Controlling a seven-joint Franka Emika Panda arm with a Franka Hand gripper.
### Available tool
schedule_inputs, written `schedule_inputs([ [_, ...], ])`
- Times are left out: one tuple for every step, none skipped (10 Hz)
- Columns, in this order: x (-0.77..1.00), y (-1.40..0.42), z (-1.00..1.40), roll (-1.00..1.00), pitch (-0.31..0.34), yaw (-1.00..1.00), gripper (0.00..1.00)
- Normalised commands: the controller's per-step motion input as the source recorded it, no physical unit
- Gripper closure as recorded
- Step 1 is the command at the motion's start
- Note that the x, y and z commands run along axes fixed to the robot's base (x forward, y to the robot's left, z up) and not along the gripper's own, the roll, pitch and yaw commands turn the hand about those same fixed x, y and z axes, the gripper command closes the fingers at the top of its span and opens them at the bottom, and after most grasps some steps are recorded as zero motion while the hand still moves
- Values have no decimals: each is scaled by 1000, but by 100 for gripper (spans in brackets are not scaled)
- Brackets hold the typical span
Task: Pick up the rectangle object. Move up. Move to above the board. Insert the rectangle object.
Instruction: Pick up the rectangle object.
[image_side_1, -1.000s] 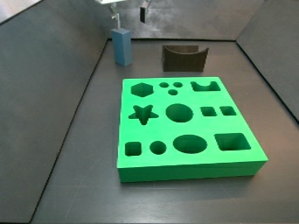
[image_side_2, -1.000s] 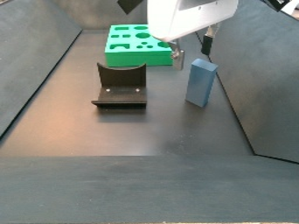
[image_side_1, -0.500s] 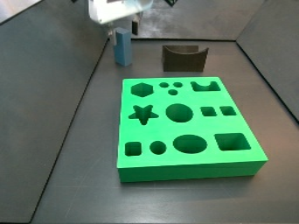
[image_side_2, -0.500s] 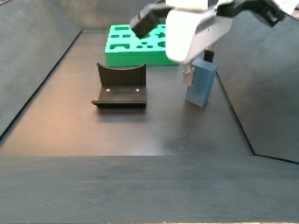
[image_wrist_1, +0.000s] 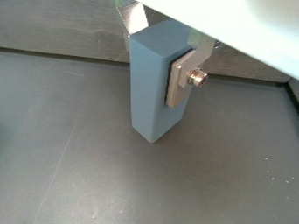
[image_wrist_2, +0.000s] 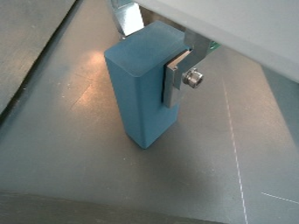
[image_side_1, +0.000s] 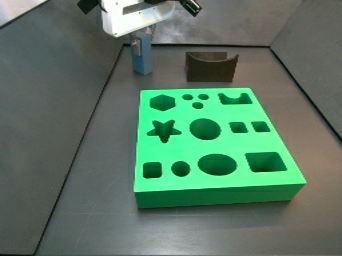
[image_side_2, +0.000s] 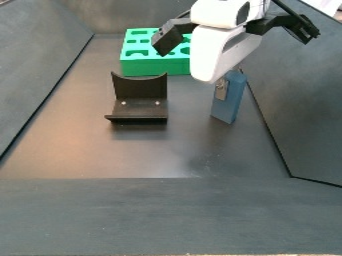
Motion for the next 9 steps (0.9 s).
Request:
schedule_inputs([
  [0, 0, 0, 0, 0, 0, 100],
  [0, 0, 0, 0, 0, 0, 100],
  [0, 0, 0, 0, 0, 0, 100],
  [0, 0, 0, 0, 0, 0, 100],
  [0, 0, 0, 0, 0, 0, 100],
  [0, 0, 0, 0, 0, 0, 100],
  [0, 0, 0, 0, 0, 0, 100],
  [0, 0, 0, 0, 0, 0, 100],
  [0, 0, 0, 0, 0, 0, 100],
])
